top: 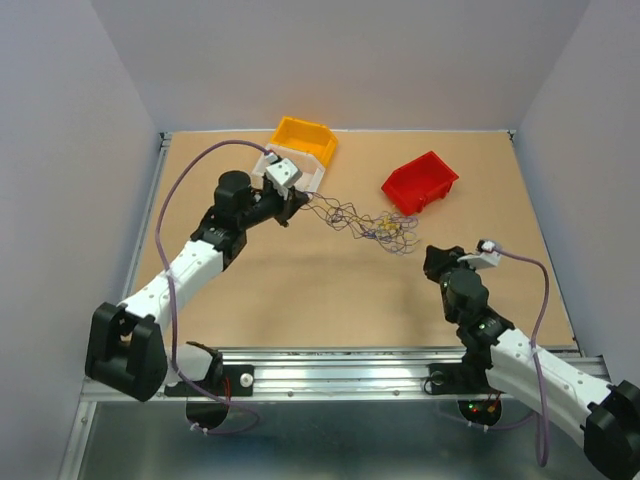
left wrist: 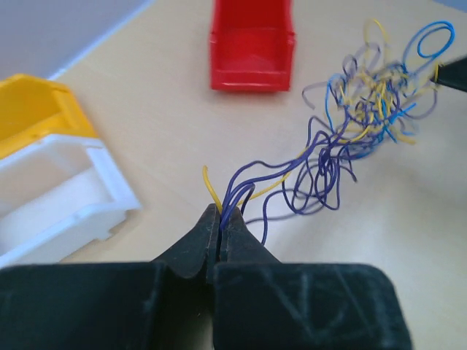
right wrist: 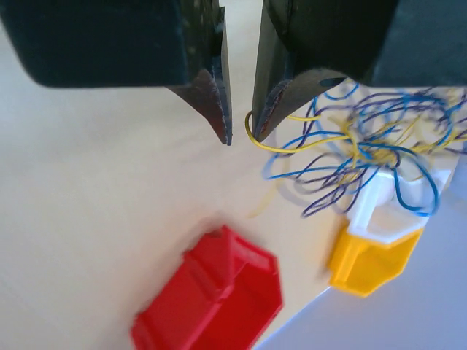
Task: Untangle the cables
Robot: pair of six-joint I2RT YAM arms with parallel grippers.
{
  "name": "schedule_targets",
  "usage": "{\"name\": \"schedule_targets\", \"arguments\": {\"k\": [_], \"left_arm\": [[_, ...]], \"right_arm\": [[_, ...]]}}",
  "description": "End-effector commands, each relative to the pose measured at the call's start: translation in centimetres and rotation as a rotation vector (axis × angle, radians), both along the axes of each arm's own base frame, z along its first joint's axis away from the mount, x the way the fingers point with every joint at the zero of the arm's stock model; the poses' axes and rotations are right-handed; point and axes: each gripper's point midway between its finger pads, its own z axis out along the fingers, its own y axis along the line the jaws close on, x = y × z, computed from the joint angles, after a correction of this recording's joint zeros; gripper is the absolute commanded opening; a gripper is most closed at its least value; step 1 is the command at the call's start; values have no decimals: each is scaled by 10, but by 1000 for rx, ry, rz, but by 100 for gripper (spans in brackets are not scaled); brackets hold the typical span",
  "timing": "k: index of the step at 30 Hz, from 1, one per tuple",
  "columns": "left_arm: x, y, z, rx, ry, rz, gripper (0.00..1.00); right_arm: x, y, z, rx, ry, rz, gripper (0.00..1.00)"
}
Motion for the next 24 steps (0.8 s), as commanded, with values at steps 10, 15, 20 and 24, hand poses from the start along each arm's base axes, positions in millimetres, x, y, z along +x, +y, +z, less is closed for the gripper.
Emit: {"name": "schedule_targets", "arguments": {"k": [10, 15, 20, 24], "left_arm": [[-38, 48, 107, -234, -364, 149, 0], [-67, 2, 88, -163, -327, -118, 0], [-74, -13, 78, -130, -311, -177, 0], [-84, -27, 74, -117, -310, -228, 0]], "right_arm": [[-24, -69, -20, 96, 16, -356, 62], [-19, 23, 20, -90, -159, 228, 93], [-41, 95, 60, -154, -370, 651, 100], [-38, 142, 61, -222, -395, 872, 100]]}}
